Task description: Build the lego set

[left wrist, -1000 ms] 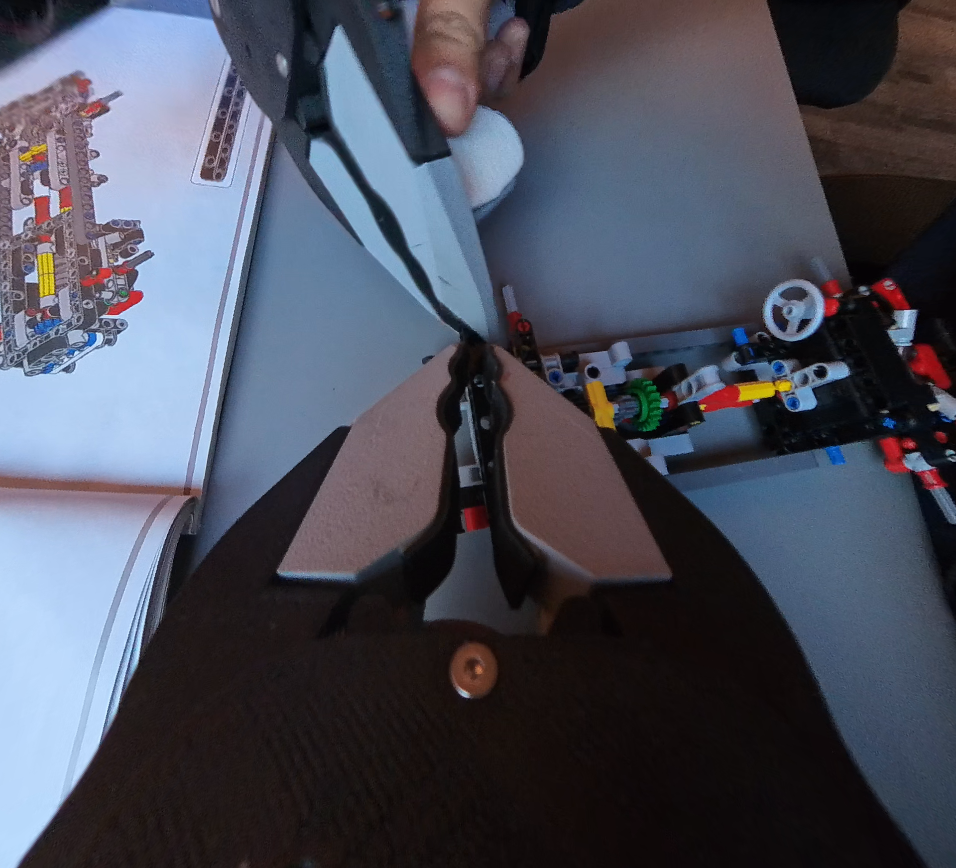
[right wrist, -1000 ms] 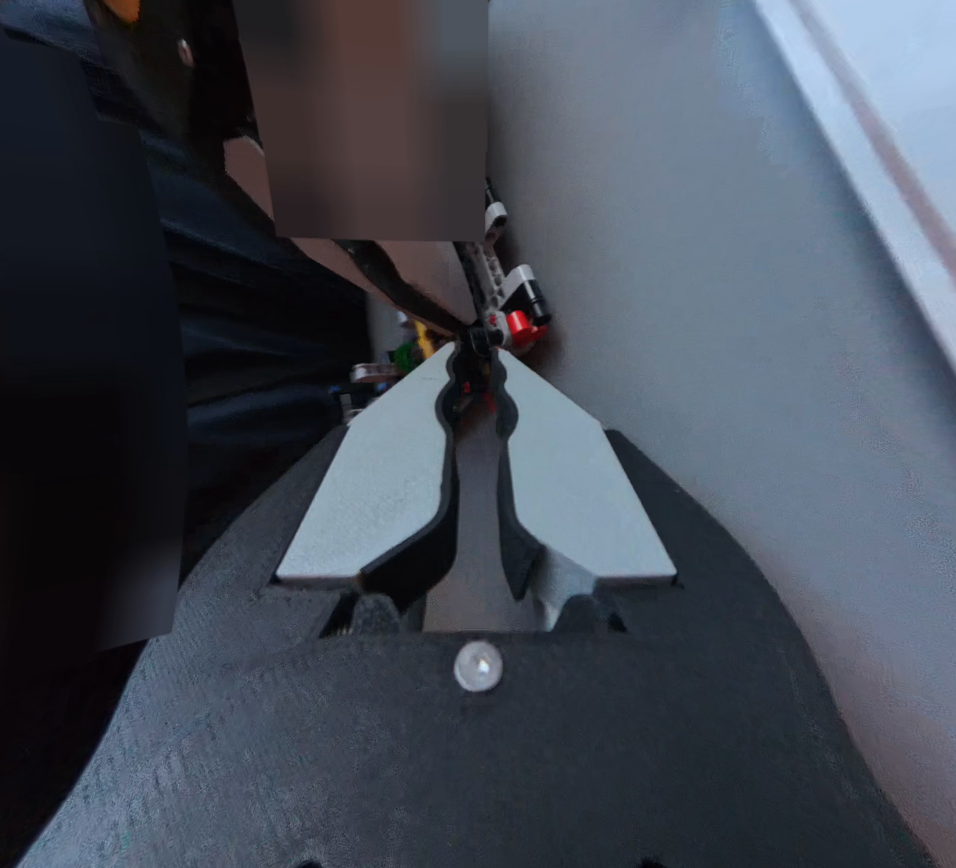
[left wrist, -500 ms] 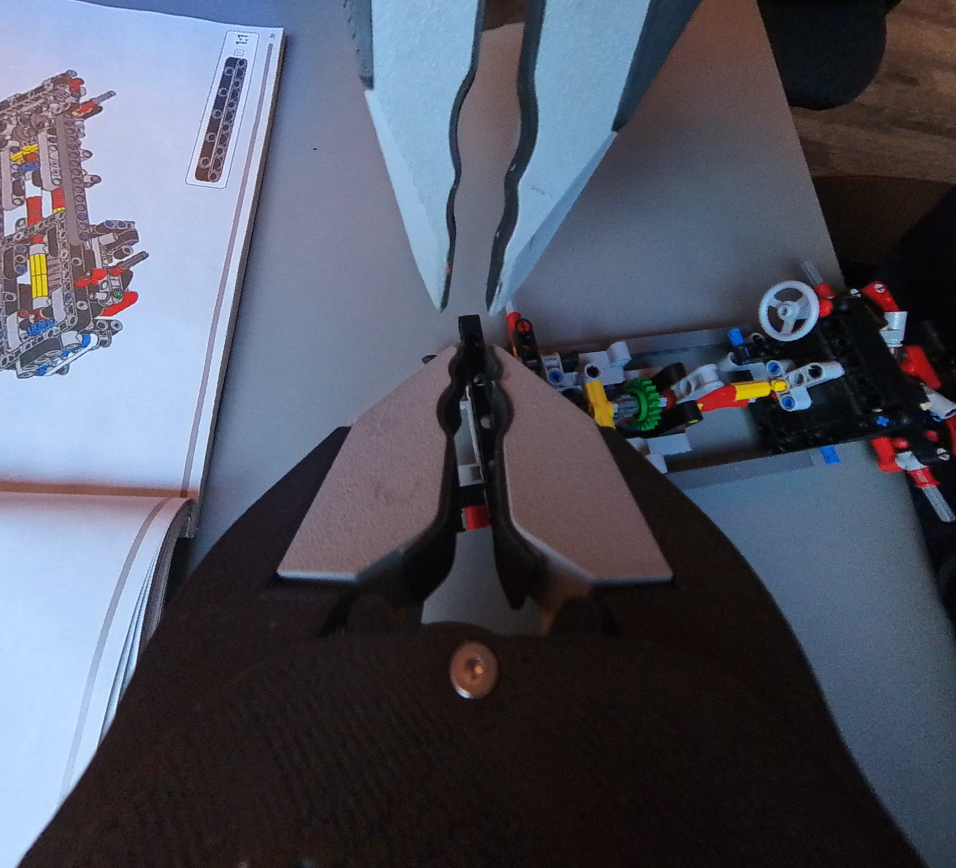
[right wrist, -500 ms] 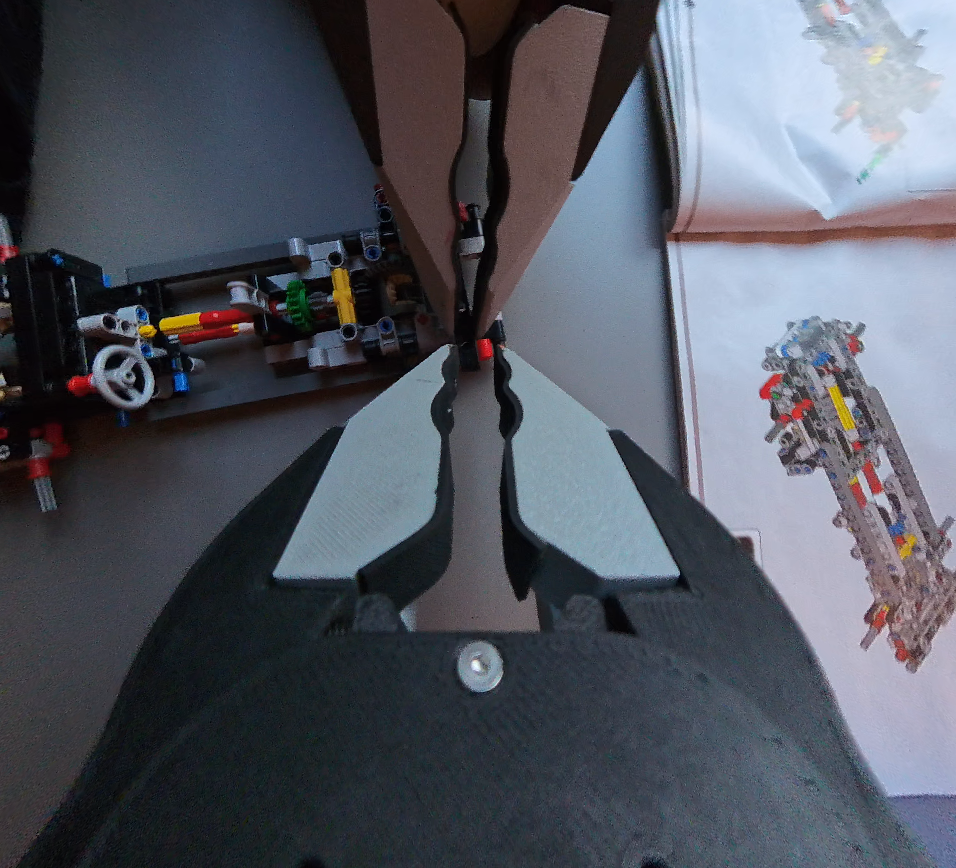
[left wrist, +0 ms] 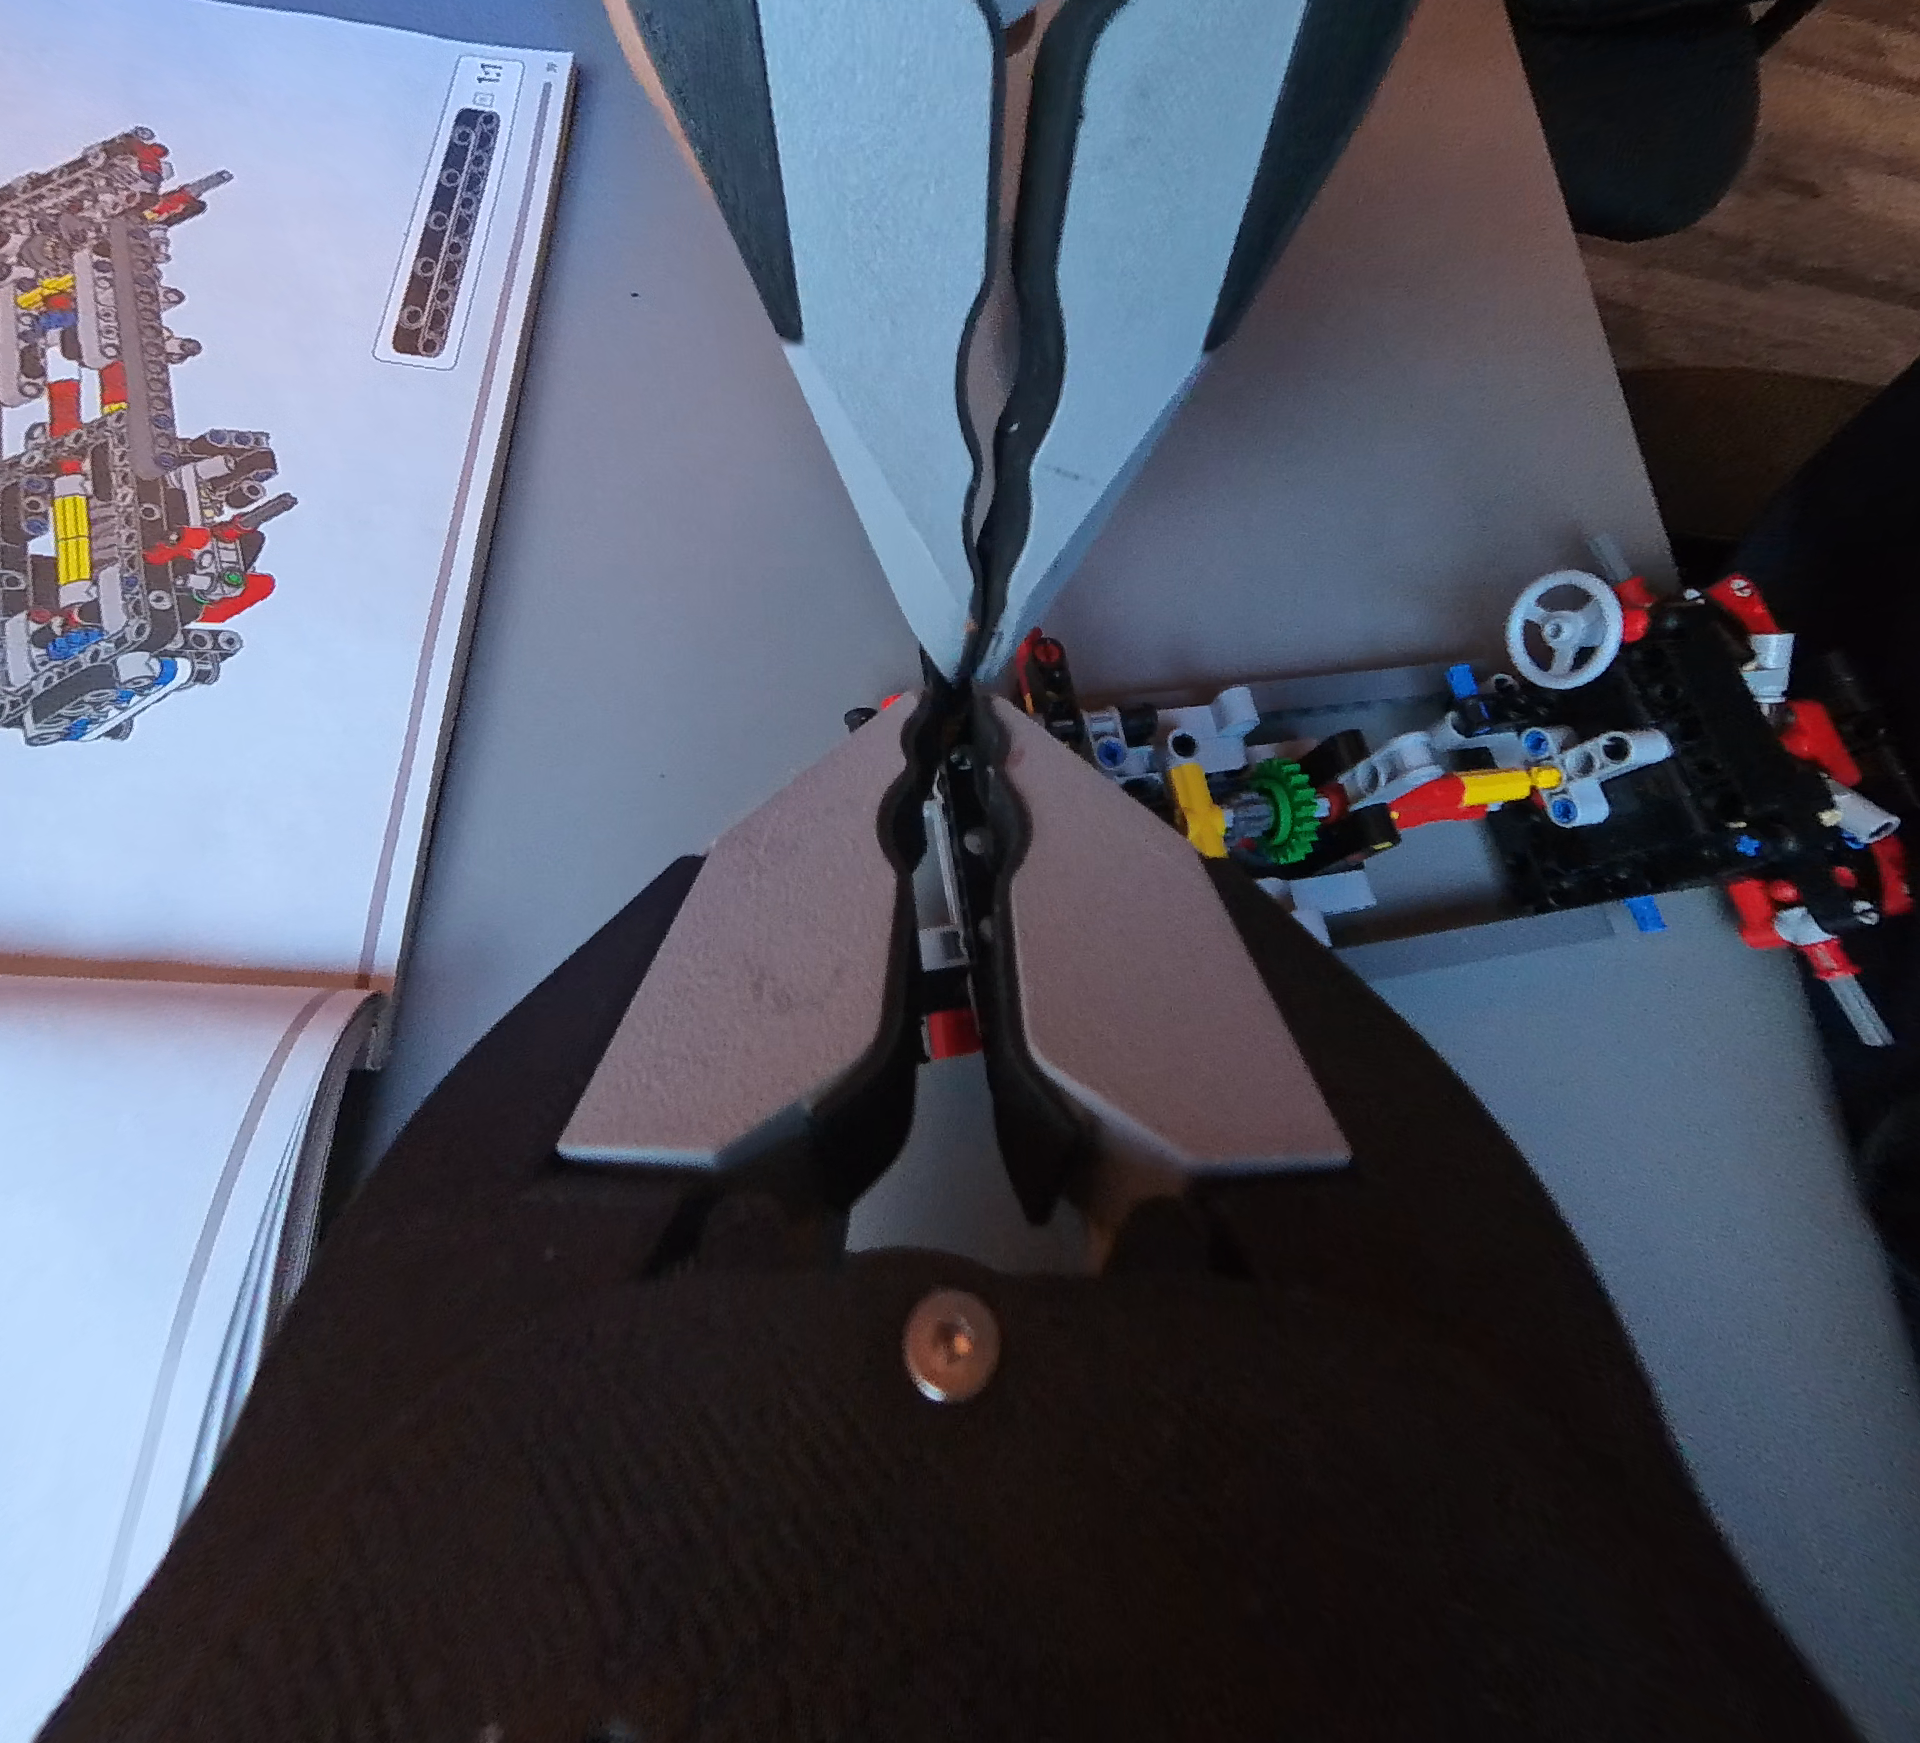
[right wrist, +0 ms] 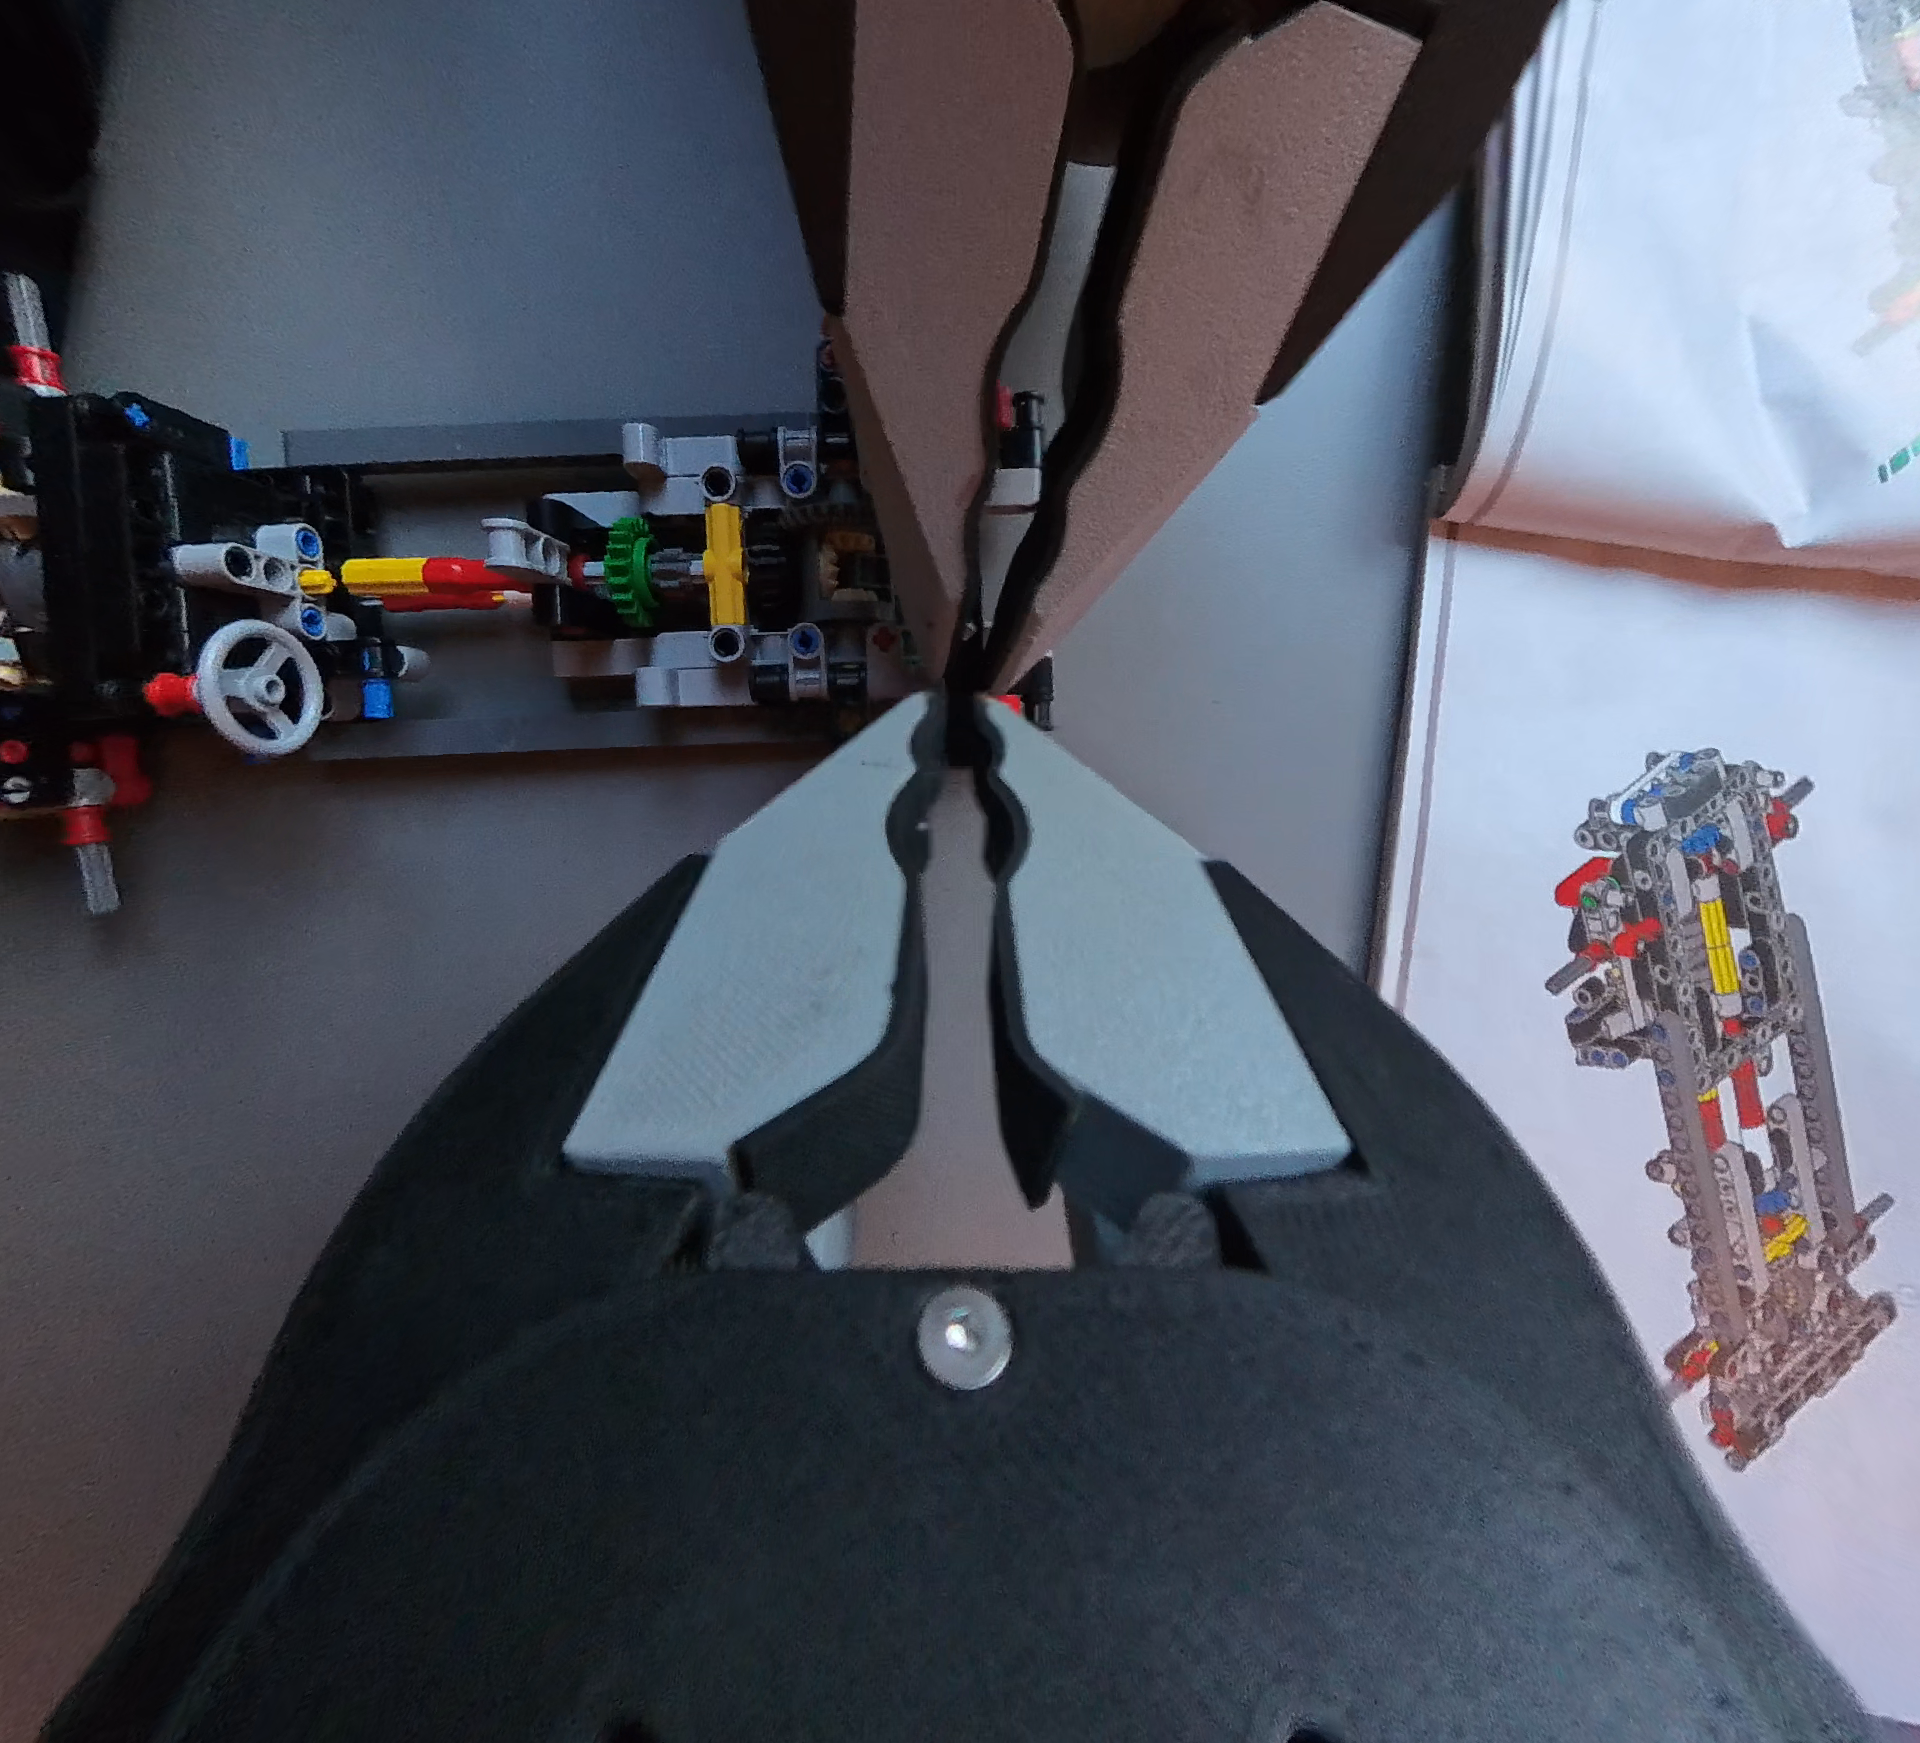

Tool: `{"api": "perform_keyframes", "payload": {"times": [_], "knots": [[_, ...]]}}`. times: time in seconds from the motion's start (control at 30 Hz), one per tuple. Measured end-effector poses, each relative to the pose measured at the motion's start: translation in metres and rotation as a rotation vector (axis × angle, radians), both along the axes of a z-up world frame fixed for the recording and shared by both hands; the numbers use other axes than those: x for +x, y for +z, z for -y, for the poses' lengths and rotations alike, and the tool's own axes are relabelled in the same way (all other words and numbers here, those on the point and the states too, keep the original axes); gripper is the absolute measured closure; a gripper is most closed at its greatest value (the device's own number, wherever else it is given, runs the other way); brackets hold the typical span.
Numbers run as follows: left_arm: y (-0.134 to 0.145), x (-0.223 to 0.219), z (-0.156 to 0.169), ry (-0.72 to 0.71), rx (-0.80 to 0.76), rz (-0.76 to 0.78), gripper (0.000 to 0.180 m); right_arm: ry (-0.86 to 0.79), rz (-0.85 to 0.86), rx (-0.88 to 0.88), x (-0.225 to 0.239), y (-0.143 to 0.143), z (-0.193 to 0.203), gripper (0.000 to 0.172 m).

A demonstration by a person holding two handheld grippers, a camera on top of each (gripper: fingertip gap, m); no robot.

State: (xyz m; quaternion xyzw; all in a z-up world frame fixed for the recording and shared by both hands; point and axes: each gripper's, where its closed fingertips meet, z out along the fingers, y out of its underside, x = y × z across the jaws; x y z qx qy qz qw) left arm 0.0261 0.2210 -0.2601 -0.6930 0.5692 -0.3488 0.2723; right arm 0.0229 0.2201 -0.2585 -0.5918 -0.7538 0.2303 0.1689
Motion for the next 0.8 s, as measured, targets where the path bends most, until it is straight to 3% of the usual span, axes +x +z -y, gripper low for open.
{"api": "perform_keyframes", "payload": {"times": [0.33,0.4,0.5,0.8], "knots": [[-0.0003,-0.0002,-0.0008,0.005,0.001,-0.002,0.176,0.024,0.052,0.065,0.0028,-0.0013,-0.0032,0.172],[-0.0001,-0.0005,-0.0009,0.004,0.009,-0.005,0.176,0.015,0.075,0.069,0.0048,-0.0018,-0.0051,0.158],[-0.0001,-0.0006,-0.001,0.005,0.01,-0.006,0.176,0.01,0.074,0.057,0.0058,-0.0037,-0.0049,0.166],[-0.0002,-0.0005,-0.0015,0.008,-0.008,0.001,0.176,0.039,0.116,0.104,0.0045,-0.0066,-0.0058,0.168]]}}
